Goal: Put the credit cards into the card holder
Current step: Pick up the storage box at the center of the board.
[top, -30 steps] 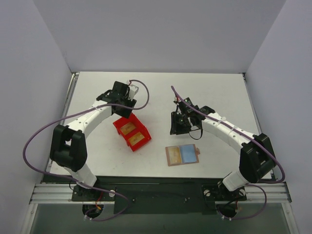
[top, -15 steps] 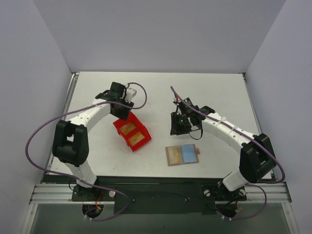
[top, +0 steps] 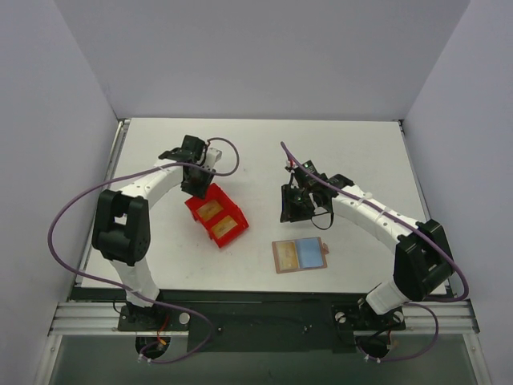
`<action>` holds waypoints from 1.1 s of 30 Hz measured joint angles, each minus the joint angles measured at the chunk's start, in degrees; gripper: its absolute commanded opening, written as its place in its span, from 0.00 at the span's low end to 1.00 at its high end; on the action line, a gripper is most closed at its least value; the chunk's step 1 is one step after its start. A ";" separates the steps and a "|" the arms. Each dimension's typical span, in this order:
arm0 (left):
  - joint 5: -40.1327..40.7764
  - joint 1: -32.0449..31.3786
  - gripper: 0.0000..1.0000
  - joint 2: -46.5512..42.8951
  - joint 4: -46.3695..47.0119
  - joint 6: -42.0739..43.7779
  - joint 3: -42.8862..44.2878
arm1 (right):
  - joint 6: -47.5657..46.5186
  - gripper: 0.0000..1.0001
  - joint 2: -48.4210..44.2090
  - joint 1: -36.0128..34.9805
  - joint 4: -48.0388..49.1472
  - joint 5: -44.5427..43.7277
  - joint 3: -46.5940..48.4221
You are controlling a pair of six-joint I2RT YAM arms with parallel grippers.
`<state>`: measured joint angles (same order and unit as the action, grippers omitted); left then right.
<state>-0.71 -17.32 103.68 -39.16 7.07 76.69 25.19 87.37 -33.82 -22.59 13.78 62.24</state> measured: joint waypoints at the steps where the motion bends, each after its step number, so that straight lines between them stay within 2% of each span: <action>1: 0.04 0.09 0.37 0.15 -0.22 -0.28 0.31 | 0.00 0.30 0.00 0.00 0.00 0.00 0.00; 5: 0.20 0.22 0.33 0.42 -1.11 -1.14 1.01 | 0.00 0.30 0.00 0.04 0.00 0.00 0.00; 8: 0.17 0.22 0.27 0.42 -1.75 -2.05 1.46 | 0.00 0.30 0.00 0.04 0.02 0.02 -0.02; 13: -0.44 0.22 0.00 0.39 -2.47 -5.27 1.90 | 0.02 0.30 0.00 0.04 0.02 0.02 -0.02; 20: -0.81 0.22 0.00 -0.85 -0.42 -13.55 -0.72 | 0.13 0.30 -0.90 0.04 0.52 -0.07 -0.63; 28: -1.07 0.20 0.00 -13.20 8.07 -27.71 -15.98 | 0.37 0.30 -5.53 0.07 3.08 0.44 -1.18; 33: -3.56 -0.28 0.00 -21.18 18.12 -37.16 -26.49 | 0.42 0.29 -7.89 0.07 5.09 2.21 -1.18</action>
<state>-4.27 -17.61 82.50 -21.04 -30.09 50.19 25.61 79.48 -33.76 -17.50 15.99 61.06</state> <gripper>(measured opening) 0.241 0.299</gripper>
